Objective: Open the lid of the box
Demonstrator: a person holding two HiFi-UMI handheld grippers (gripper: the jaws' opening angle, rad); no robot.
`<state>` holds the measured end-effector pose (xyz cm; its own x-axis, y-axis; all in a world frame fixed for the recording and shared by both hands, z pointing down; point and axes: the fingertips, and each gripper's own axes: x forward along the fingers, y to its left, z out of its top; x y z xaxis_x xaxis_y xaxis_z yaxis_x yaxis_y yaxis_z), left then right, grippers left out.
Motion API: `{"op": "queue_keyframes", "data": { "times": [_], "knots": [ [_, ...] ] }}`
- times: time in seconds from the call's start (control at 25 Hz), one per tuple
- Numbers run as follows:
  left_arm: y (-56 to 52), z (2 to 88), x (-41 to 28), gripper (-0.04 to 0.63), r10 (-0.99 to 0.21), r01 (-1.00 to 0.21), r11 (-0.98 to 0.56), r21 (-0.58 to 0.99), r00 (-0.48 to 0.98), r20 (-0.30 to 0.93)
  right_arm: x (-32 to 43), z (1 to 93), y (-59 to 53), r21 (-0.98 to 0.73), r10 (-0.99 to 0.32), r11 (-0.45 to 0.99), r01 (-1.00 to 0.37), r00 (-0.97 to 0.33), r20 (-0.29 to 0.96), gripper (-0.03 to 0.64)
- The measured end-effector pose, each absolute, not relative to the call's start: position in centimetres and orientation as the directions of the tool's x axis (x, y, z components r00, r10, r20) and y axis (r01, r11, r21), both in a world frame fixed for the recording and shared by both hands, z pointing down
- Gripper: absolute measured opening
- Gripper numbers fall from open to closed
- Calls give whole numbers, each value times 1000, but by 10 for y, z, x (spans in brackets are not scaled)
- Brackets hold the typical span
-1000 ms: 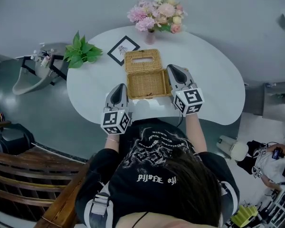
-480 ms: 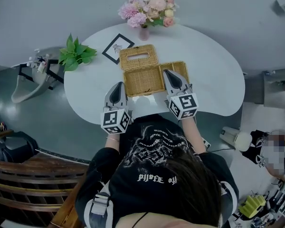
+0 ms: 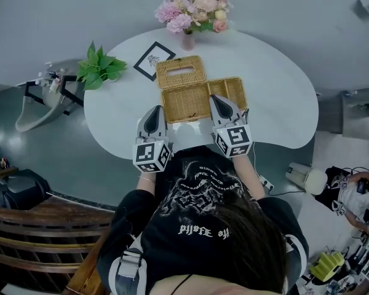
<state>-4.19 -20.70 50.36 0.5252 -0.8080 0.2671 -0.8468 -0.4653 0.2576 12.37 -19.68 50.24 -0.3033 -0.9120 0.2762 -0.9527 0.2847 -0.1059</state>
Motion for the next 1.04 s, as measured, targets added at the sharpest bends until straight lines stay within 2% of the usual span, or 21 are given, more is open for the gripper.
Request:
{"op": "queue_keyframes", "data": {
  "times": [1.04],
  "knots": [
    [-202,511,-46,25,-806,-851,-460,254,520,282,119,510,-198,-44,-903,309,-950,-307,302,25]
  ]
}}
